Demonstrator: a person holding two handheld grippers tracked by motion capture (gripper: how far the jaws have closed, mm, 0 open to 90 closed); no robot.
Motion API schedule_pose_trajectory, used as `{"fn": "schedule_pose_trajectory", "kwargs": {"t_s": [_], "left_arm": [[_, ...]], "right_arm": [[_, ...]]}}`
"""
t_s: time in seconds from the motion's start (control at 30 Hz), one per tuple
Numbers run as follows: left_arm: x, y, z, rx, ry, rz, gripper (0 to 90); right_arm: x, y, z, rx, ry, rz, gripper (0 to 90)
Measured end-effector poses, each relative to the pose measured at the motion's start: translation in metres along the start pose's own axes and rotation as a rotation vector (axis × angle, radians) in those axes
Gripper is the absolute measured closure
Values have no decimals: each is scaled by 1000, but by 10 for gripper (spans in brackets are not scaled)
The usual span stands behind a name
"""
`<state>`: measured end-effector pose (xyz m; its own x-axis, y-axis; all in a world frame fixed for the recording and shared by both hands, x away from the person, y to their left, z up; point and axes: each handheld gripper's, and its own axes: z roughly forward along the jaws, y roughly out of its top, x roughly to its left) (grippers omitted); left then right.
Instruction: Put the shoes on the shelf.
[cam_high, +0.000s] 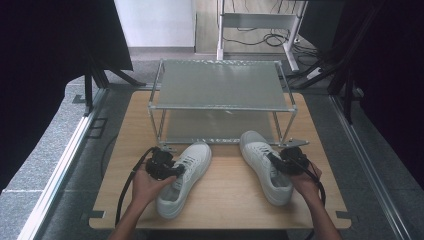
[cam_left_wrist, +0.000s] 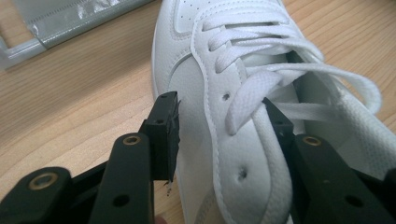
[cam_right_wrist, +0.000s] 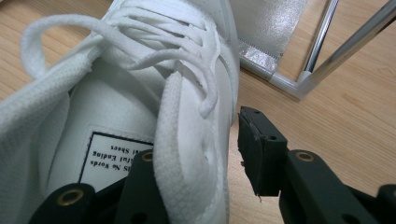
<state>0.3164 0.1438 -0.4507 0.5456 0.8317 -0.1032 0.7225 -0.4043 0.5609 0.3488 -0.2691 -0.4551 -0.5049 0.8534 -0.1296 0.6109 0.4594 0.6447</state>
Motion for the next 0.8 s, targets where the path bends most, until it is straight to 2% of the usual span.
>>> {"fn": "schedule_pose_trajectory", "kwargs": {"t_s": [0.43,0.73,0.8], "left_arm": [[1,2,4,8,3,-23,620],[1,-4,4,-26,54,-28,765],[2,-5,4,-34,52,-33,784]], "right_arm": [[-1,0,3,7,7,13,710],[-5,-1,5,36,12,40,743],[-6,0,5,42,13,43,754]]}}
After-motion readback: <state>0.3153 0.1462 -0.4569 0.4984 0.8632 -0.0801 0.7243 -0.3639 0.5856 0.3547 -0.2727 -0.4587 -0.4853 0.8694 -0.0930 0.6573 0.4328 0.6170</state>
